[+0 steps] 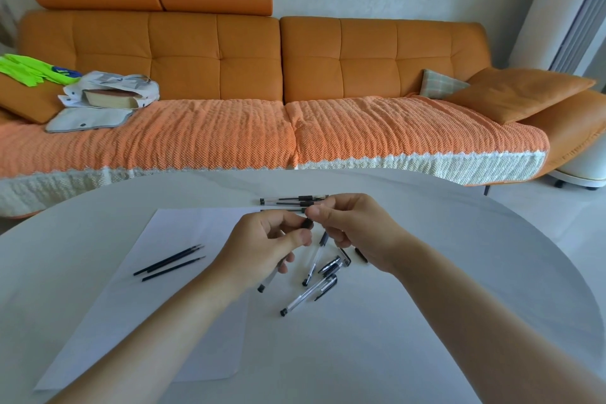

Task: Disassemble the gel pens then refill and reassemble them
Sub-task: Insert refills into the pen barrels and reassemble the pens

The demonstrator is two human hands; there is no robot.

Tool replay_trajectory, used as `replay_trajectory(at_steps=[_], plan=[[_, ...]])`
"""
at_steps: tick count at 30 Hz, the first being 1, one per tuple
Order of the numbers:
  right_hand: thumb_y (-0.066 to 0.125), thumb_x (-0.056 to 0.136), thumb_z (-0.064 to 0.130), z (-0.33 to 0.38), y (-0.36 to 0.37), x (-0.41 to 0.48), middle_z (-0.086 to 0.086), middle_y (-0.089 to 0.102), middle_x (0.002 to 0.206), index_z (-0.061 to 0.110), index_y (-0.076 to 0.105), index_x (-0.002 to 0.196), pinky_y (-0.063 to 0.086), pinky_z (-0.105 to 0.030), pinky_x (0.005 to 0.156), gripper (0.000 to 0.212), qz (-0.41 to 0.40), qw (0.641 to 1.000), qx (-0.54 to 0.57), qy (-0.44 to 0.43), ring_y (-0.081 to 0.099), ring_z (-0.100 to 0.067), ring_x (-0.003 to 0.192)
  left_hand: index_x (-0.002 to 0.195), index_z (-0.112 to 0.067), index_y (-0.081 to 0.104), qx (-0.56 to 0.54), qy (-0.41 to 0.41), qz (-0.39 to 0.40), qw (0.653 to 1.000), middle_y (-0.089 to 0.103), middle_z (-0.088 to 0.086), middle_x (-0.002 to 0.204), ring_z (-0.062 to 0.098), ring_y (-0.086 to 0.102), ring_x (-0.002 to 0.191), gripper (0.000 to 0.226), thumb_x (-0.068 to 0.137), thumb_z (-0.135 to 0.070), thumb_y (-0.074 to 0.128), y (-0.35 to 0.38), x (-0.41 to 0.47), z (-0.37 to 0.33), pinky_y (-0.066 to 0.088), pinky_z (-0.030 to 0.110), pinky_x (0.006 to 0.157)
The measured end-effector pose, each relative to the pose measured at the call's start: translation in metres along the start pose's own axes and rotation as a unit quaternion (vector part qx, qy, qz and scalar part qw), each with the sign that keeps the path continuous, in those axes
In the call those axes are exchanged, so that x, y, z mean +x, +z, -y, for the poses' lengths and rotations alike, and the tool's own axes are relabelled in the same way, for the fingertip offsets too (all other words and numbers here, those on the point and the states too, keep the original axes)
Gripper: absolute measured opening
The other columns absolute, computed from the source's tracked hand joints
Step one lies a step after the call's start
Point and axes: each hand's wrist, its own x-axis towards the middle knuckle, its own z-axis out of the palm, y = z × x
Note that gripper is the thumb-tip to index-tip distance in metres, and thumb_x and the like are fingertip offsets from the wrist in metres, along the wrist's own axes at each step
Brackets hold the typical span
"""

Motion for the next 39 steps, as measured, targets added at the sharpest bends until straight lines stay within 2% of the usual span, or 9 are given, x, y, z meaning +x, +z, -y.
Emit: replay_trajectory(at_steps=[7, 10, 13, 17, 22, 25, 30, 32, 39], plan=[[0.071, 0.089, 0.028, -0.009, 0.010, 0.003, 0.009, 0.047, 0.047, 0.012, 0.064, 0.077, 0.031, -0.023, 0.047, 0.022, -0.033, 0.999, -0.011, 0.037, 0.037, -0.013, 0.048, 0.077, -0.035, 0.070, 0.141, 0.043, -0.050, 0.988, 0.061, -0.023, 0.056, 0.023, 0.051, 0.058, 0.012, 0.086, -0.027, 0.072, -0.002, 0.002, 0.006, 0.047, 0.032, 0.063], [0.071, 0.089, 0.035, -0.005, -0.001, 0.004, 0.013, 0.062, 0.060, 0.023, 0.073, 0.088, 0.041, -0.020, 0.048, 0.012, -0.012, 0.983, -0.178, 0.045, 0.052, -0.011, 0.054, 0.078, -0.035, 0.069, 0.190, 0.032, -0.035, 0.981, 0.061, -0.024, 0.062, 0.015, 0.048, 0.056, 0.014, 0.091, -0.030, 0.064, -0.003, 0.004, 0.013, 0.041, 0.029, 0.060], [0.072, 0.085, 0.032, -0.010, -0.021, 0.004, 0.016, 0.071, 0.085, 0.033, 0.077, 0.092, 0.046, -0.013, 0.057, 0.008, 0.021, 0.918, -0.393, 0.045, 0.062, 0.004, 0.064, 0.083, -0.036, 0.066, 0.240, 0.010, -0.018, 0.971, 0.065, -0.024, 0.076, 0.013, 0.057, 0.062, 0.017, 0.095, -0.033, 0.055, -0.007, 0.007, 0.020, 0.046, 0.029, 0.064], [0.072, 0.085, 0.030, -0.019, -0.030, 0.001, 0.020, 0.065, 0.087, 0.038, 0.077, 0.095, 0.043, -0.012, 0.067, 0.013, 0.068, 0.881, -0.462, 0.074, 0.059, 0.001, 0.080, 0.091, -0.038, 0.067, 0.271, -0.006, 0.011, 0.962, 0.066, -0.025, 0.081, 0.007, 0.056, 0.062, 0.017, 0.097, -0.037, 0.051, -0.011, 0.010, 0.027, 0.051, 0.033, 0.068], [0.074, 0.085, 0.031, -0.022, -0.027, 0.003, 0.016, 0.063, 0.089, 0.034, 0.078, 0.095, 0.037, -0.008, 0.053, 0.011, 0.058, 0.876, -0.474, 0.058, 0.057, 0.002, 0.070, 0.093, -0.045, 0.067, 0.305, -0.010, 0.037, 0.952, 0.067, -0.023, 0.079, 0.001, 0.050, 0.057, 0.015, 0.095, -0.043, 0.052, -0.008, 0.010, 0.029, 0.041, 0.023, 0.057], [0.072, 0.087, 0.031, -0.021, -0.026, 0.005, 0.016, 0.063, 0.093, 0.032, 0.077, 0.094, 0.040, -0.012, 0.058, 0.009, 0.054, 0.874, -0.480, 0.048, 0.056, -0.001, 0.076, 0.096, -0.047, 0.068, 0.313, -0.013, 0.038, 0.949, 0.068, -0.022, 0.080, -0.007, 0.052, 0.061, 0.014, 0.094, -0.044, 0.055, -0.008, 0.009, 0.028, 0.037, 0.022, 0.057], [0.060, 0.095, 0.028, -0.013, -0.029, 0.004, 0.007, 0.071, 0.068, 0.027, 0.070, 0.086, 0.049, -0.025, 0.047, 0.013, -0.009, 0.931, -0.364, 0.034, 0.062, -0.018, 0.051, 0.097, -0.048, 0.069, 0.344, 0.005, 0.009, 0.939, 0.066, -0.027, 0.085, -0.009, 0.053, 0.071, 0.011, 0.091, -0.045, 0.060, -0.014, 0.008, 0.023, 0.037, 0.018, 0.060], [0.059, 0.096, 0.022, -0.011, -0.026, 0.001, 0.016, 0.067, 0.059, 0.021, 0.069, 0.088, 0.043, -0.021, 0.042, 0.013, -0.010, 0.938, -0.346, 0.016, 0.055, -0.011, 0.041, 0.097, -0.049, 0.069, 0.351, 0.015, 0.000, 0.936, 0.065, -0.030, 0.088, -0.012, 0.052, 0.074, 0.011, 0.091, -0.045, 0.062, -0.015, 0.007, 0.021, 0.036, 0.016, 0.061], [0.060, 0.095, 0.020, -0.015, -0.013, 0.004, 0.009, 0.073, 0.081, 0.023, 0.071, 0.090, 0.046, -0.018, 0.046, 0.012, -0.011, 0.948, -0.318, 0.005, 0.055, -0.009, 0.047, 0.096, -0.048, 0.071, 0.338, 0.026, 0.006, 0.941, 0.066, -0.030, 0.093, -0.012, 0.054, 0.076, 0.010, 0.089, -0.044, 0.064, -0.013, 0.006, 0.022, 0.037, 0.014, 0.063]])
